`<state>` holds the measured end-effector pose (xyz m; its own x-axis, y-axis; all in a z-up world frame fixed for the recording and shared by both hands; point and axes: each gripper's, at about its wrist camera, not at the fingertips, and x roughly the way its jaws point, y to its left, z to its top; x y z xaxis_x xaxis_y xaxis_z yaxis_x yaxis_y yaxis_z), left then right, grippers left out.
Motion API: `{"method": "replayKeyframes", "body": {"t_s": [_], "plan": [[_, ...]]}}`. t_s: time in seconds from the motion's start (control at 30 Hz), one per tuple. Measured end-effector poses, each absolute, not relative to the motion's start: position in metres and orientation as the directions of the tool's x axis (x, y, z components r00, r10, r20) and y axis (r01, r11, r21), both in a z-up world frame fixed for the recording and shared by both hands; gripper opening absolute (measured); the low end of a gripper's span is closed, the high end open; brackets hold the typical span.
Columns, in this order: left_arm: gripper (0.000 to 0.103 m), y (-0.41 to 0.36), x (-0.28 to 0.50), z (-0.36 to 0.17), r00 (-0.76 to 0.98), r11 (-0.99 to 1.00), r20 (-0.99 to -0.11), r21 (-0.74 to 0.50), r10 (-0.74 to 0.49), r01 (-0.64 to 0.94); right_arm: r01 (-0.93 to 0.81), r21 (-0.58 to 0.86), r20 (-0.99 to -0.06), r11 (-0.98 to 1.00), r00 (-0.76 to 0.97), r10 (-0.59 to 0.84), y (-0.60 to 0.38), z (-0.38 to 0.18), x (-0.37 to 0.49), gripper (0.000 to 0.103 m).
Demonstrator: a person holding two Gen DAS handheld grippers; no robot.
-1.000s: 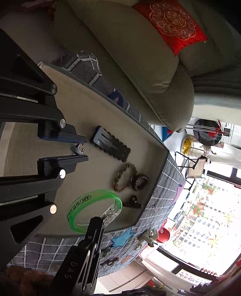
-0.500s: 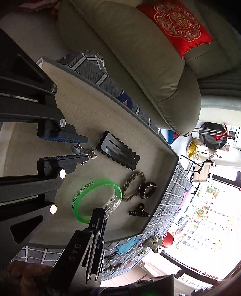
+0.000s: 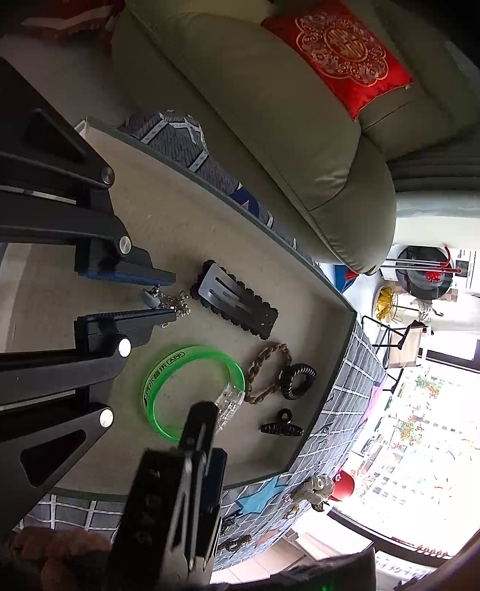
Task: Organize jewelry
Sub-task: 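Open the right tool to drop the bangle while the left tool releases the keychain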
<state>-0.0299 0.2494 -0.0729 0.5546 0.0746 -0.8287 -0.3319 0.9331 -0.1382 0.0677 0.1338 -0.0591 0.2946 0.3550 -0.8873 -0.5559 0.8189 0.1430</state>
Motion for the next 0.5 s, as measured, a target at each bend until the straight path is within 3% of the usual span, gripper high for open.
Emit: {"method": "replayKeyframes", "body": {"t_s": [0.13,0.17,0.23,0.43,0.5], "plan": [[0.019,0.247,-0.029,-0.070,0.556,0.936,-0.825,-0.113,0.098,-0.333,-0.535,0.159,-0.869,0.830,0.323,0.375,0.122,-0.047,0.068,0.061],[0.050,0.246,-0.029,-0.068,0.557,0.937,-0.825,-0.112,0.099,-0.332,-0.529,0.164,-0.864,0.832,0.330,0.380,0.118,-0.044,0.067,0.061],[0.093,0.245,-0.031,-0.065,0.569,0.932,-0.815,-0.113,0.111,-0.344,-0.520,0.173,-0.858,0.836,0.338,0.387,0.110,-0.039,0.065,0.062],[0.093,0.239,-0.029,-0.056,0.588,0.942,-0.800,-0.096,0.119,-0.321,-0.490,0.202,-0.846,0.848,0.350,0.403,0.089,-0.031,0.062,0.062],[0.095,0.235,-0.029,-0.052,0.596,0.945,-0.793,-0.089,0.124,-0.315,-0.481,0.212,-0.843,0.851,0.351,0.408,0.082,-0.028,0.062,0.067]]}}
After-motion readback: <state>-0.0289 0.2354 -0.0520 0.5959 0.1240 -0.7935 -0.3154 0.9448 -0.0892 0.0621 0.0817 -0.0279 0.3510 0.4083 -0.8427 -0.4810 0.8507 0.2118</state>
